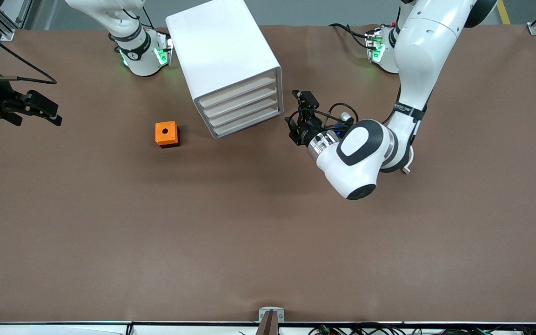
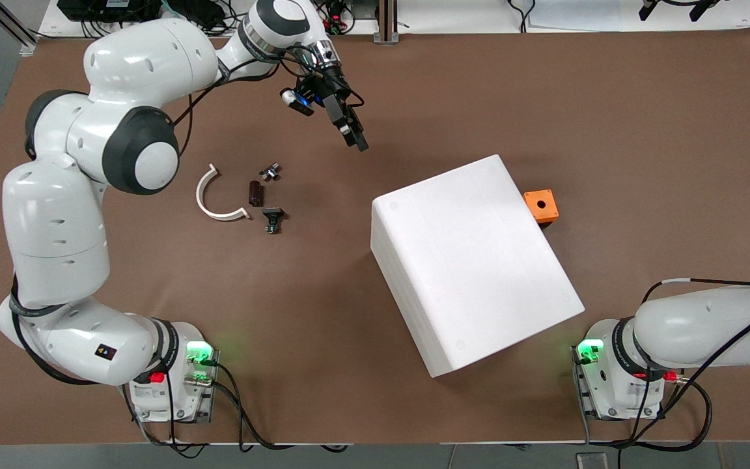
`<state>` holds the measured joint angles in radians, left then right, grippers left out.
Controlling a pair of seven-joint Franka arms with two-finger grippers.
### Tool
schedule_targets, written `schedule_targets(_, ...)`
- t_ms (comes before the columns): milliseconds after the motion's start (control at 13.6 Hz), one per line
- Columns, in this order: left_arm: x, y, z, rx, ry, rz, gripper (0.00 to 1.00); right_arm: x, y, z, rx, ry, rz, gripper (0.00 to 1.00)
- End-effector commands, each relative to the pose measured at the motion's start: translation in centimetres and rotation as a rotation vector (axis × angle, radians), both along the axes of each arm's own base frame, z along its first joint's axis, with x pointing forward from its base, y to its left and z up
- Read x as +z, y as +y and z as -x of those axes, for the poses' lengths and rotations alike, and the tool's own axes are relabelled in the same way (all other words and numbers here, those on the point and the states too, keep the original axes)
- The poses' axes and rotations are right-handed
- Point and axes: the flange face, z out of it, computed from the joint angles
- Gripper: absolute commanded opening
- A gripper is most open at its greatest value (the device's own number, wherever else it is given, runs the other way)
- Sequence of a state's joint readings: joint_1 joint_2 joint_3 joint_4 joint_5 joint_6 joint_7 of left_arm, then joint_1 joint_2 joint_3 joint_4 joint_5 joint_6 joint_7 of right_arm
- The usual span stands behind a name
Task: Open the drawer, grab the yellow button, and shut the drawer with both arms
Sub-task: 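Close the left gripper on the drawer front of the cabinet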
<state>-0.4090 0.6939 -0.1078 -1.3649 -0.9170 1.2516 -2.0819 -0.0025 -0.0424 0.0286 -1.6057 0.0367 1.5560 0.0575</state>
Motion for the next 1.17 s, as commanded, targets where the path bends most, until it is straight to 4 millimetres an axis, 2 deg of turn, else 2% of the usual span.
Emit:
schedule_targets(0, 0.1, 0.5, -0.6, 0.018, 0.039, 0.015, 0.99, 0.5, 0.3, 0.7, -0.010, -0.007, -0.007, 1.00)
schedule_targets(293, 0.1, -0.8, 0.6, -0.008, 0.050, 0.016, 0.99, 0.4, 0.3, 0.7, -0.010, -0.008, -0.007, 1.00)
schedule_targets(660, -0.1, -5.6, 4.6, -0.101, 0.043, 0.010, 0.99, 0.4, 0.2, 0.7, -0.013, -0.007, -0.007, 1.00)
schedule_targets(880, -0.3, -6.4, 5.1, -0.101, 0.044, 0.009, 0.99, 0.4, 0.1, 0.7, -0.015, -0.005, -0.007, 1.00)
schedule_targets(1100, -3.6, -6.9, 5.8, -0.100, 0.110, -0.059, 0.99, 0.5, 0.1, 0.7, -0.015, -0.007, -0.007, 1.00)
